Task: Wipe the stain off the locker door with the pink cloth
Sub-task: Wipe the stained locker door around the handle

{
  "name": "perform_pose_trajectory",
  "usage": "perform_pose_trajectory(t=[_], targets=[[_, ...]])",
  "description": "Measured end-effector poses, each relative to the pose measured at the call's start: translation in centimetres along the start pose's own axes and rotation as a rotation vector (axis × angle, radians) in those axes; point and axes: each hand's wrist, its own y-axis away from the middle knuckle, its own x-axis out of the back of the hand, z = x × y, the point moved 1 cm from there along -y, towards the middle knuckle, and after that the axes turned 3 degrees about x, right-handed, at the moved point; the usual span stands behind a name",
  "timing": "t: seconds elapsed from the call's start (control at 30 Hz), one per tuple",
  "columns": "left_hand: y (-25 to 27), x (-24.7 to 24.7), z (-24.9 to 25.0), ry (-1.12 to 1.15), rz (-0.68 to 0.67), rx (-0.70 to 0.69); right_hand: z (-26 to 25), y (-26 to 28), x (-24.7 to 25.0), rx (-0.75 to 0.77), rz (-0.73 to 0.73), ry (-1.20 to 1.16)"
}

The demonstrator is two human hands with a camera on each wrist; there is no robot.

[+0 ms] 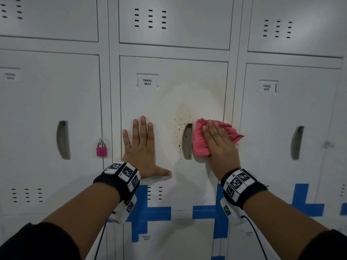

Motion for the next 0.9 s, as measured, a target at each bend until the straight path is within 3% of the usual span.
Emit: perform_pose_trajectory(t=[0.13, 0.37, 0.43, 0.53, 0.9], targets=[[0.1, 0.2, 0.0, -0.002, -0.021, 0.007, 0.0, -0.5, 0.8, -0.022, 0.015, -0.096], [0.2, 0.4, 0.1, 0.004, -0.043, 0.001, 1.0, -4.1, 3.2, -0.295, 0.137, -0.332], [0.2, 0.4, 0.1, 0.004, -0.046, 0.001, 1.4, -5.7, 3.5, -0.319, 0.1, -0.331], [0.2, 0.3, 0.2, 0.005, -0.038, 0.004, 1.6, -6.8, 3.0, -0.279, -0.011, -0.248], [0.0, 0.0, 0.1, -0.005, -0.001, 0.008, -0.2, -3.6, 1.2, -0.059, -0.114, -0.108]])
